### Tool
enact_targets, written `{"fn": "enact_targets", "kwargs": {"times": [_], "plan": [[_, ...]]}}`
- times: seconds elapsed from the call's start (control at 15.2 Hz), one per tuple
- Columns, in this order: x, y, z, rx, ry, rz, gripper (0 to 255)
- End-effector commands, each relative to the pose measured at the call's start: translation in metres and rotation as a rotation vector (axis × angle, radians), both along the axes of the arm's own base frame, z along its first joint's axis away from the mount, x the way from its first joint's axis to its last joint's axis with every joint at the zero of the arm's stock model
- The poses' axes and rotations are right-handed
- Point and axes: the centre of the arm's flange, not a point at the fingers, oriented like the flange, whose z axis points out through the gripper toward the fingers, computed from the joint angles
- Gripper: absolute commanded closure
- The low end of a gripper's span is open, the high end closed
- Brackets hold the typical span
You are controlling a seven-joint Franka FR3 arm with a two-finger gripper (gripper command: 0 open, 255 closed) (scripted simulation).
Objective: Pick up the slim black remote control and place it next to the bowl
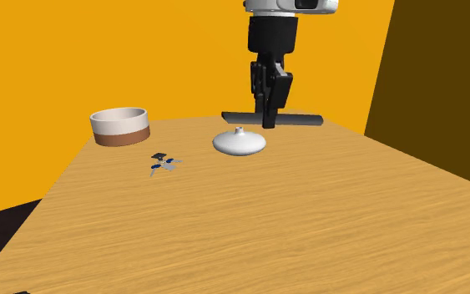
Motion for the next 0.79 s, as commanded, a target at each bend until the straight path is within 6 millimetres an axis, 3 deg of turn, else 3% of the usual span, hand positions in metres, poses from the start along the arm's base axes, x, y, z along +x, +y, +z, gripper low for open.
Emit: {"fn": "enact_targets", "kwargs": {"times": [0.0, 0.73], "plan": [[0.000, 0.013, 0.004, 0.000, 0.000, 0.000, 255], [0.007, 0.158, 0.004, 0.000, 0.000, 0.000, 255]]}}
